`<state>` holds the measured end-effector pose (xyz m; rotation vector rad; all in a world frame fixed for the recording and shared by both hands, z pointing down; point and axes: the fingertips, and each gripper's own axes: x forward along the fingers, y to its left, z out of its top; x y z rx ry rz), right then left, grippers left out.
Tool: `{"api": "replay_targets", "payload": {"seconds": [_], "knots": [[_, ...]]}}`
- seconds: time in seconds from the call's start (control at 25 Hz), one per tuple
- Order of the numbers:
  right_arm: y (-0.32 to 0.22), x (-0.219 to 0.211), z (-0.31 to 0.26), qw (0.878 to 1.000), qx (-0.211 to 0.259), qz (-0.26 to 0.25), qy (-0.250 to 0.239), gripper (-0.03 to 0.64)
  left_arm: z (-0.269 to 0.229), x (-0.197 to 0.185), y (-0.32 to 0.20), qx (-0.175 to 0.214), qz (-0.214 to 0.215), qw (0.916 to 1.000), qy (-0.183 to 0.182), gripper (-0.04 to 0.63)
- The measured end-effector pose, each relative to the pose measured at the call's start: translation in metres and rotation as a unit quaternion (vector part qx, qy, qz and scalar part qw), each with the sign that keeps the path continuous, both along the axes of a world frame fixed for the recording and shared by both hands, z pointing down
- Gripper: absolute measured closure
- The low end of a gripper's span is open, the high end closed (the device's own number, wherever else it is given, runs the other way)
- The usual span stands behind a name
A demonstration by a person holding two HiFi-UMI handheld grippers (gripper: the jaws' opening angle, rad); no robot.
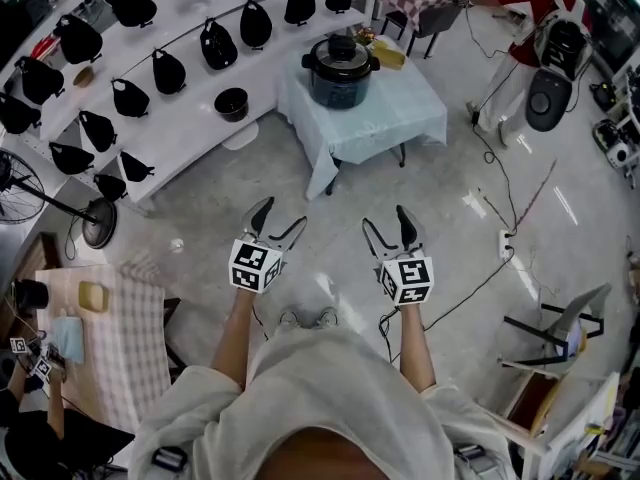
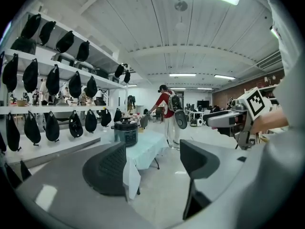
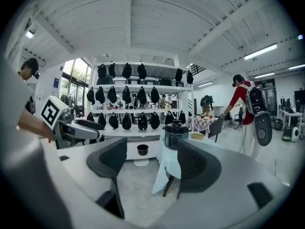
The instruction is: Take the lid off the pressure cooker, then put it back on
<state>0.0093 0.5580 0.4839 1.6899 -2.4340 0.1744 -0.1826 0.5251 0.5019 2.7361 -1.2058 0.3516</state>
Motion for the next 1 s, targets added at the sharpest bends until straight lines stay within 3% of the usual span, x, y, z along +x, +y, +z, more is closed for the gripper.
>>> {"api": "replay_targets", "payload": {"seconds": [0.56, 1.0], "knots": [[-0.038, 0.042, 0.021, 1.000, -0.017, -0.004, 0.004, 0.310, 0.017, 0.040, -0.028, -0.012, -0.019, 0.9997, -0.002, 0.262], [-0.133, 0.057, 0.038, 0.999, -0.026, 0.012, 0.013, 0.309, 0.034, 0.065, -0.133, -0.018, 0.008, 0.9998, 0.007, 0.262]]}}
